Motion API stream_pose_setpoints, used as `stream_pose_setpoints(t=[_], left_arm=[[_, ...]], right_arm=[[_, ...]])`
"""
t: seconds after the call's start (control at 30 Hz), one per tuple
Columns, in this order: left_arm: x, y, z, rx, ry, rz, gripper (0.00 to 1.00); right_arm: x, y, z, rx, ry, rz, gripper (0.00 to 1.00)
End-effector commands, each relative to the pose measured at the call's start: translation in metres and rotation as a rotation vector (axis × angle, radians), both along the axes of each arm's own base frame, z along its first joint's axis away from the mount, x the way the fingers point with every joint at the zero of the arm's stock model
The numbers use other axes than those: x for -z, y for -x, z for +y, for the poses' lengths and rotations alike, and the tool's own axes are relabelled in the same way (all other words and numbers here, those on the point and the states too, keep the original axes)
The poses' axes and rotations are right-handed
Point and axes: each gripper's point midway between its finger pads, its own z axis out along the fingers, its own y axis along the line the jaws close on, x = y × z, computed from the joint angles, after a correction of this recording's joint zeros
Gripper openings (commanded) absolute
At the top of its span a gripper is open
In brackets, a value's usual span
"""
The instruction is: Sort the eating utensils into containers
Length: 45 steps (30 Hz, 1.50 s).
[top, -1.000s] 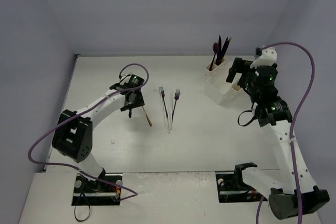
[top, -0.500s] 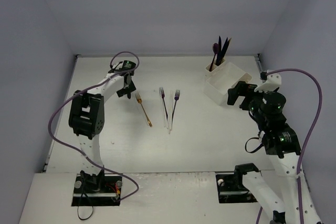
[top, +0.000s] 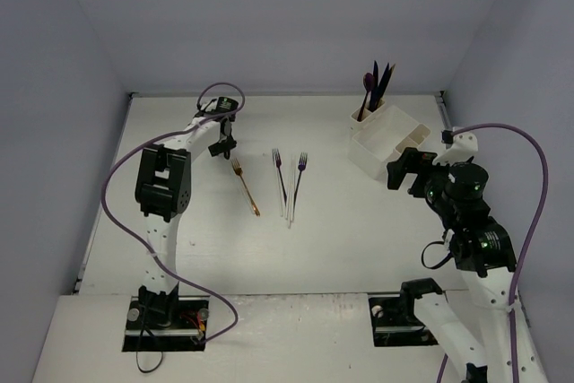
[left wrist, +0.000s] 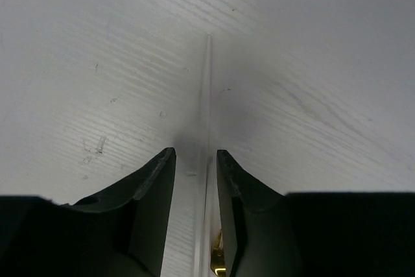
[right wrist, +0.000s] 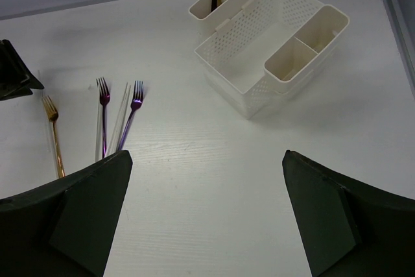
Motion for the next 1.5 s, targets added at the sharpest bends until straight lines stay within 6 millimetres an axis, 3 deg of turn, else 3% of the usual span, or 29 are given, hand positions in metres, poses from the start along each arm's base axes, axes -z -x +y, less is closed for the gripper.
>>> stream_pose_setpoints(t=[0.0,0.27,0.37,0.47,0.53,0.57,0.6,0.63,0.73,0.77,0.8,0.87,0.9,0.97,1.03,1.1,1.17,1.33,1.47], left_arm=[[-0.012,-0.008,0.009,-0.018,-0.01,-0.026,0.24],[0.016,0.015,0.022,-0.03,-0.043,0.081,0.01],[0.016,0.022,0.033,-0.045,-0.057,0.092,0.0],[-0.003,0.025,0.051,-0.042,-0.09,0.068,0.0],[-0.029,0.02,0.062,-0.025,-0.12,0.018,0.0],[-0.03,0.018,0.062,-0.028,-0.124,0.008,0.0],[-0.054,0.014,0.065,0.014,-0.144,-0.04,0.0],[-0.06,0.013,0.065,0.023,-0.149,-0.051,0.0],[-0.103,0.007,0.053,0.115,-0.117,-0.173,0.0],[-0.118,0.002,0.047,0.14,-0.099,-0.228,0.0],[-0.147,0.007,0.037,0.19,-0.068,-0.306,0.0],[-0.161,0.016,0.017,0.291,-0.033,-0.354,0.0],[-0.177,0.017,0.015,0.307,-0.035,-0.4,0.0],[-0.197,0.034,-0.018,0.443,0.014,-0.47,0.0],[-0.236,0.05,-0.041,0.555,0.043,-0.6,0.0],[-0.254,0.074,-0.08,0.702,0.086,-0.675,0.0],[-0.286,0.1,-0.109,0.812,0.124,-0.774,0.0],[-0.328,0.153,-0.166,0.983,0.256,-0.89,0.0],[-0.354,0.18,-0.192,1.048,0.288,-0.953,0.0]], right_arm=[[-0.009,-0.003,0.0,0.011,-0.016,-0.033,1.0],[-0.008,-0.005,0.002,0.009,-0.033,-0.021,1.0],[-0.009,-0.006,0.004,0.002,-0.039,-0.017,1.0],[-0.01,-0.008,0.008,-0.018,-0.049,-0.01,1.0],[-0.011,-0.009,0.012,-0.036,-0.055,-0.007,1.0],[-0.01,-0.01,0.013,-0.044,-0.056,0.0,1.0],[-0.01,-0.011,0.017,-0.061,-0.063,0.004,1.0],[-0.009,-0.012,0.019,-0.073,-0.067,0.011,1.0],[-0.013,-0.015,0.03,-0.124,-0.087,0.022,1.0],[-0.015,-0.016,0.033,-0.14,-0.093,0.023,1.0],[-0.021,-0.017,0.039,-0.171,-0.104,0.022,1.0],[-0.033,-0.021,0.047,-0.213,-0.121,0.011,1.0],[-0.035,-0.02,0.051,-0.233,-0.13,0.012,1.0],[-0.049,-0.025,0.063,-0.289,-0.16,0.008,1.0],[-0.057,-0.026,0.075,-0.351,-0.191,0.017,1.0],[-0.068,-0.03,0.084,-0.395,-0.214,0.014,1.0],[-0.08,-0.032,0.092,-0.435,-0.235,0.003,1.0],[-0.113,-0.039,0.109,-0.508,-0.268,-0.037,0.99],[-0.12,-0.047,0.128,-0.542,-0.279,-0.034,0.98]])
